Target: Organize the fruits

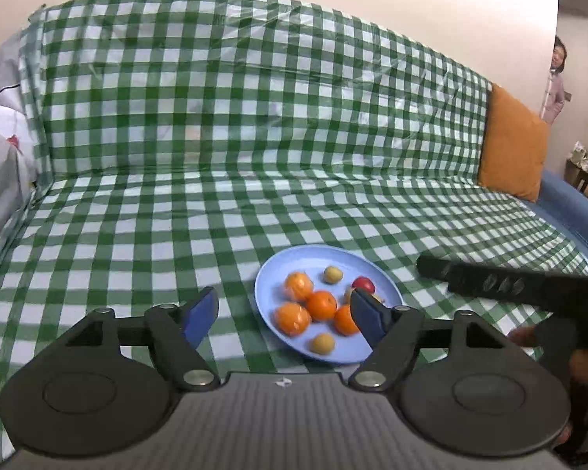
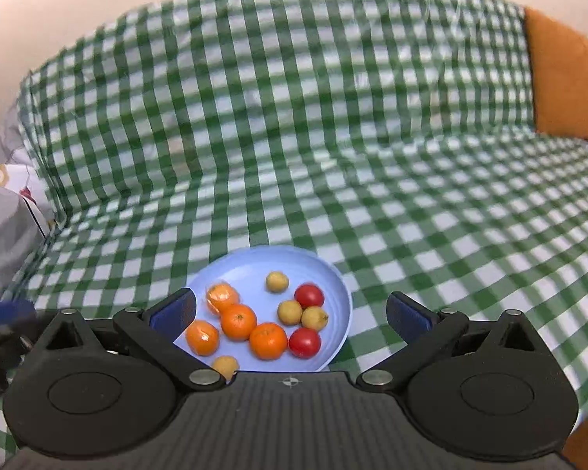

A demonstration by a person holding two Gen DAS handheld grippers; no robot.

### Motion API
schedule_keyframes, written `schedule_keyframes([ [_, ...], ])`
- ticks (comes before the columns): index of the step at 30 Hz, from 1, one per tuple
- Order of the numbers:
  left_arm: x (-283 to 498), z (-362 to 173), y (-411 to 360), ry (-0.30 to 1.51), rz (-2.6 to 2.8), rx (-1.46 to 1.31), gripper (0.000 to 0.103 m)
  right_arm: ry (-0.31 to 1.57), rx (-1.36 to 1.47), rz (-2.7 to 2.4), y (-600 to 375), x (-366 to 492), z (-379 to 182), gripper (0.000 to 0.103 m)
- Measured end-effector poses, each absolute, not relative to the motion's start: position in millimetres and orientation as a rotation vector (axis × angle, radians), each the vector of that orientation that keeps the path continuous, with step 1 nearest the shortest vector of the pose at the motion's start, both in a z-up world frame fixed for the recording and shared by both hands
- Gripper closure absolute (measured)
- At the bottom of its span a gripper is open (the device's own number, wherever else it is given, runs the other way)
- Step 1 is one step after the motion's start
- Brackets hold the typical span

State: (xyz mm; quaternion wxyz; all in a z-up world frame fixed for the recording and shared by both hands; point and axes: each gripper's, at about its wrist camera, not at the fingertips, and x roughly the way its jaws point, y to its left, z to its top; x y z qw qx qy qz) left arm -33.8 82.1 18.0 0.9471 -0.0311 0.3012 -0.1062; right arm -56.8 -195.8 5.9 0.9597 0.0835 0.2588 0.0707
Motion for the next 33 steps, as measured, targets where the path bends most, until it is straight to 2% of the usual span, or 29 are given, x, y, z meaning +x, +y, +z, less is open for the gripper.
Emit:
schedule_keyframes([
  [2,-36.2,16.8,76.1,0.624,-0.257,-0.023,0.014,0.519,0.151,0.139,-197.1,-64.1,12.8,0.001],
  [9,-7.1,-4.9,79.4,0.744,-0.09,-0.018,0.012,0.612,0.07,0.097,-204.7,-44.3,6.2,0.001],
  [13,8.2,-13.0,76.6,0.768,-0.005,0.015,0.0,0.674,0.066,0.104,-202.9,-30.4,-1.8,0.001],
  [33,13.6,-32.8,70.6,0.884,-0.012,0.043,0.0,0.728,0.012,0.151,-181.2,-22.1,-19.2,0.001],
])
